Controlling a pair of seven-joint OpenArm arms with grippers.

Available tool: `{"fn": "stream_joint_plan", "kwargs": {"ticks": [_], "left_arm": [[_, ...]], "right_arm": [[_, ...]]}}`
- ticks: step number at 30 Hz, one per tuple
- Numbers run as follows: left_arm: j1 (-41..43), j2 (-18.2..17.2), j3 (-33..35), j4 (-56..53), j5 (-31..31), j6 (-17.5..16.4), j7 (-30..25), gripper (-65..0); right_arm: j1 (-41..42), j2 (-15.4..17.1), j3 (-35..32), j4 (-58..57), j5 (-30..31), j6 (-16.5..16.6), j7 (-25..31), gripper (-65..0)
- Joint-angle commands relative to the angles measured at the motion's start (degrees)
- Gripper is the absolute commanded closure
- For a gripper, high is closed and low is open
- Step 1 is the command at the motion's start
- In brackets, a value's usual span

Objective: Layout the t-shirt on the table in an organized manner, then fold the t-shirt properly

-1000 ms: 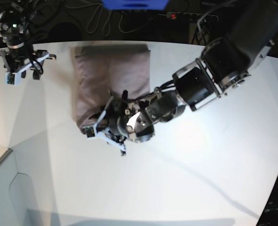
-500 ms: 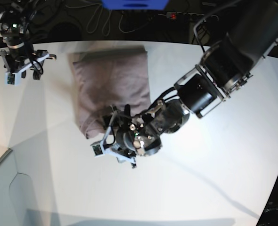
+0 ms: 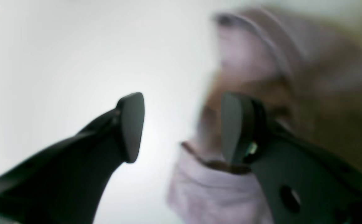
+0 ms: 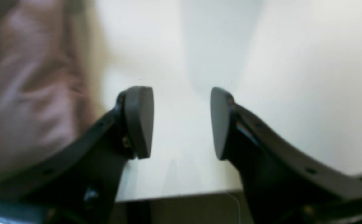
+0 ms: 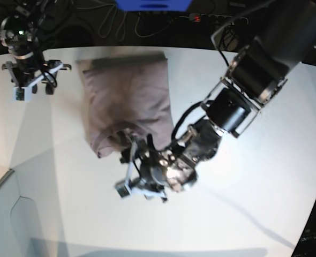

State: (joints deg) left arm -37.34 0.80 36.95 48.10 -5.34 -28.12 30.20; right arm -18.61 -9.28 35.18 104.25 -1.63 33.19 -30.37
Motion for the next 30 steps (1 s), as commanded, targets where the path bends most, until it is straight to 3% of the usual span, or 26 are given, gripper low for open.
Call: {"fn": "stream_joint_plan", "kwargs": {"ticks": [1,7,15,19,25,30], "left_arm": [[-2.0,0.5,-2.3,1.0,-0.6,0.3,-0.9,-37.5],[-0.4,-1.7,-14.2,1.0,-0.8,0.2,-0.3,-37.2],[13.5,-8.6,-34.9,12.7,-0.8,0.1,-0.3,-37.1],[20.9,-10.9,-40.9,19.8,-0.8,0.1,2.6,-37.1],[28.9,-11.3,-50.2,24.8,-0.8,0.1,6.2,-37.1],[34.4,-11.3,-52.7,27.6,-0.8,0.0,6.2,-37.1]], "right_arm": [[0.2,0.3,-0.3,0.9,0.6,1.0,1.4,-29.4],[-0.2,0.3,-7.3,0.9,0.6,1.0,1.4,-29.4],[-0.2,0.3,-16.0,-1.5,0.6,1.0,1.6,-29.4],[-0.2,0.3,-17.6,-5.8,0.6,1.0,1.8,-29.4],[-1.0,0.3,-17.5,-8.0,0.6,1.0,1.9,-29.4],[-1.6,0.3,-17.5,-8.1,0.6,1.0,1.9,-29.4]]}}
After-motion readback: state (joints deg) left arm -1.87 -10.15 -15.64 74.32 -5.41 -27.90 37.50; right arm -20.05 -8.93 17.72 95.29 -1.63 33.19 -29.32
